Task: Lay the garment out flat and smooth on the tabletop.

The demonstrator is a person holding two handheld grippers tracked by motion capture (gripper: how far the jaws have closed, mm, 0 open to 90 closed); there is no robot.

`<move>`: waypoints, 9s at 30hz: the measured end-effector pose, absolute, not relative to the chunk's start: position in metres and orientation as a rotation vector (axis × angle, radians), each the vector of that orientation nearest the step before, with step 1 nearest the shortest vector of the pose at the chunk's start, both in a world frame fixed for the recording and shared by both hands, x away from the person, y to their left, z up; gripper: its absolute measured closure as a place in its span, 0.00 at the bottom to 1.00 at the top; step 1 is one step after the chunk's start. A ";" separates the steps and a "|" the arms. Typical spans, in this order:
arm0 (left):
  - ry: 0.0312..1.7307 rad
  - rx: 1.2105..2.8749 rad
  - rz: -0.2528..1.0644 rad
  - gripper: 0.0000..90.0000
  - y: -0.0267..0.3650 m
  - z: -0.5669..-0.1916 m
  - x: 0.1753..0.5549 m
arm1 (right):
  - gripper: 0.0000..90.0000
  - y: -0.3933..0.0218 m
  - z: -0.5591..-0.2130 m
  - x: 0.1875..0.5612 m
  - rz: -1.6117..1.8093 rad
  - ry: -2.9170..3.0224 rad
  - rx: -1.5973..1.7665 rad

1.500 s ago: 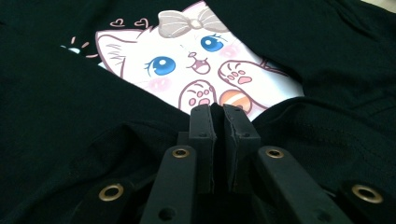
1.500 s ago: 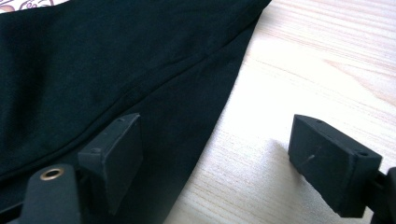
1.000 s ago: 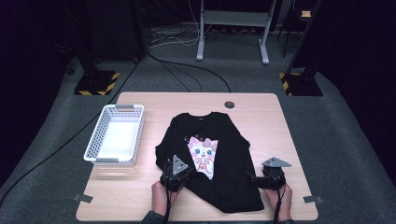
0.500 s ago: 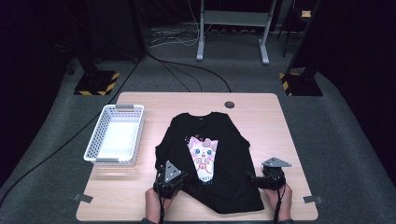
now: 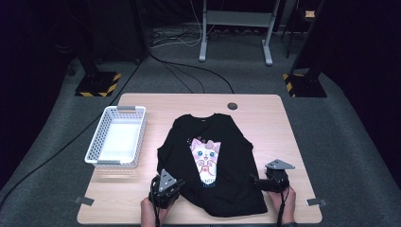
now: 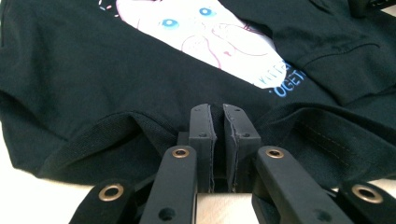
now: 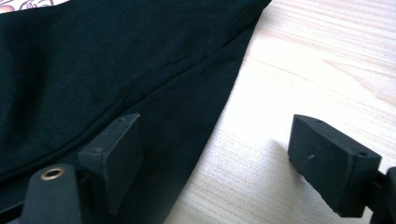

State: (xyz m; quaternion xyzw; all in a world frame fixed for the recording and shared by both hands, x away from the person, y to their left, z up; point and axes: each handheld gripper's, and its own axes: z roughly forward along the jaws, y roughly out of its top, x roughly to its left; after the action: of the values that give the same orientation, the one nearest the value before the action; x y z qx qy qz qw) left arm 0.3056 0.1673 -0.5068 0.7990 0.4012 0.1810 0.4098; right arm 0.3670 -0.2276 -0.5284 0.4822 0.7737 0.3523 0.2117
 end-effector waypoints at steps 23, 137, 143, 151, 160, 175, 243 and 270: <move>1.038 2.061 0.446 0.91 0.189 -0.514 0.273 | 0.19 -0.228 -0.528 0.367 0.978 2.148 1.341; 0.991 2.121 0.413 0.10 0.152 -0.530 0.340 | 0.93 -0.160 -0.487 0.345 1.106 2.271 1.076; 0.991 2.122 0.414 0.10 0.152 -0.530 0.339 | 0.93 -0.169 -0.478 0.346 1.110 2.220 1.087; 0.991 2.121 0.414 0.10 0.152 -0.530 0.339 | 0.93 -0.187 -0.471 0.347 1.118 2.161 1.126; 0.991 2.122 0.414 0.10 0.152 -0.530 0.339 | 0.93 -0.199 -0.468 0.349 1.119 2.118 1.160; 0.992 2.121 0.412 0.10 0.152 -0.530 0.339 | 0.93 -0.234 -0.464 0.353 1.128 2.008 1.260; 0.995 2.120 0.414 0.10 0.152 -0.530 0.339 | 0.46 -0.260 -0.506 0.360 0.832 2.157 1.399; 0.996 2.119 0.415 0.10 0.152 -0.530 0.339 | 0.90 -0.316 -0.489 0.345 0.912 1.784 1.538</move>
State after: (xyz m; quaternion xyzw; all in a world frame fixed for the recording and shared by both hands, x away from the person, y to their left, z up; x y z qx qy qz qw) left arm 0.3393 0.1522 -0.5297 0.8270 0.3885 0.1619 0.3727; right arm 0.3448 -0.3162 -0.4888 0.5802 0.6731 0.3440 0.3033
